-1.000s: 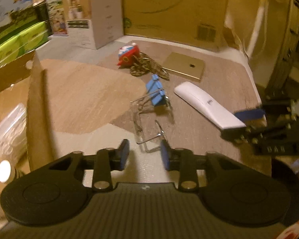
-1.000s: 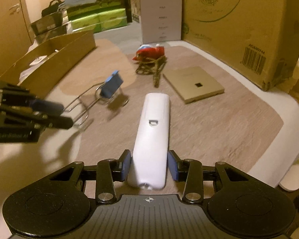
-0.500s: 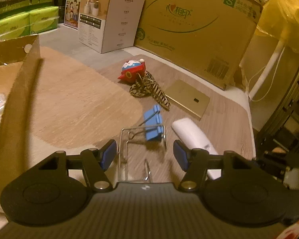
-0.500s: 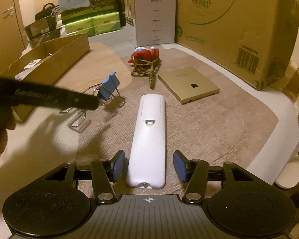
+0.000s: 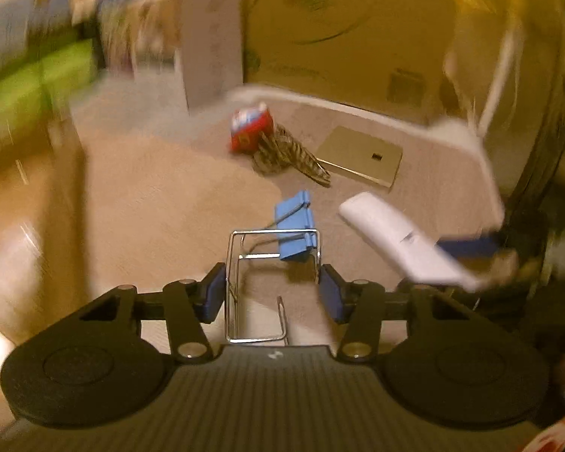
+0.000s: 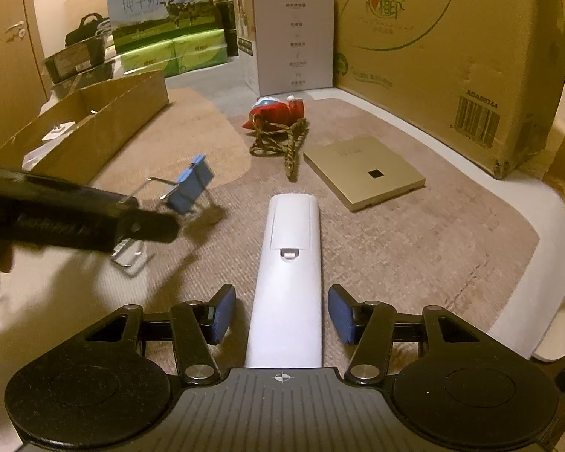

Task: Organize rigid objects
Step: 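Lift the wire frame with the left tool while the right tool holds the remote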

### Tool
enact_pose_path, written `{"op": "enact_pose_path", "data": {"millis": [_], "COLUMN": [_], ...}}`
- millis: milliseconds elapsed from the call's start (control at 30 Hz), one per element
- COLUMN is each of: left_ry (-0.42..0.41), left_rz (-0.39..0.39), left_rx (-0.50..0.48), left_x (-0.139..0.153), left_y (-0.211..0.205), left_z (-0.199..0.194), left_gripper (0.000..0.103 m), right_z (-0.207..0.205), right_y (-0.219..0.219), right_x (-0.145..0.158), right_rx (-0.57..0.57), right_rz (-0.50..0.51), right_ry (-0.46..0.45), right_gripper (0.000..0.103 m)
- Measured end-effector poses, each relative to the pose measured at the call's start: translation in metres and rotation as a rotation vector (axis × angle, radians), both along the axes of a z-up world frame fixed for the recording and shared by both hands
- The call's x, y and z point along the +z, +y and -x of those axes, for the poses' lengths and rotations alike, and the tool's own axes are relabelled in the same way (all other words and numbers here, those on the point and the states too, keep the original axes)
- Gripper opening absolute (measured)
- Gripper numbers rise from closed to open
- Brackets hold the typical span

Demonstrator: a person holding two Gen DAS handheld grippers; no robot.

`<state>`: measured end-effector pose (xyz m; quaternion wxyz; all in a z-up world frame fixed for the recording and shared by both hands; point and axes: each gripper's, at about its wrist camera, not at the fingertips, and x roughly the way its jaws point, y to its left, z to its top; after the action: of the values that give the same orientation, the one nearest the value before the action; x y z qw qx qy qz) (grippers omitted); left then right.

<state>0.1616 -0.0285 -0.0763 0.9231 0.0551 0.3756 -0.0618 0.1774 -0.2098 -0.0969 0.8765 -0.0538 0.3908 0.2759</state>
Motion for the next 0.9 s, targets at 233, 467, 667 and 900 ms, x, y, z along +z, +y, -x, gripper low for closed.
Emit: {"op": "enact_pose_path", "data": {"millis": [233,467,667,900], "left_ry": [0.087,0.139,0.102,0.136], "left_rz": [0.076,0.039,0.018,0.022], "left_rx": [-0.032,-0.086,-0.125,-0.181], "left_x": [-0.003,-0.006,-0.005,-0.006], "left_y": [0.012,0.013,0.011,0.010], "left_z": [0.007,0.027,0.025,0.023], "left_gripper": [0.048,0.048,0.048,0.048], "right_z": [-0.004,-0.005,-0.004,-0.005], "right_y": [0.008,0.014,0.018,0.010], "right_x": [0.000,-0.001,0.006,0.015], "right_rx": [0.008,0.015,0.021,-0.010], "right_rz": [-0.001,0.029,0.019,-0.031], "right_ry": [0.003,-0.013,-0.039,-0.055], "right_gripper": [0.055,0.055,0.055,0.055]}}
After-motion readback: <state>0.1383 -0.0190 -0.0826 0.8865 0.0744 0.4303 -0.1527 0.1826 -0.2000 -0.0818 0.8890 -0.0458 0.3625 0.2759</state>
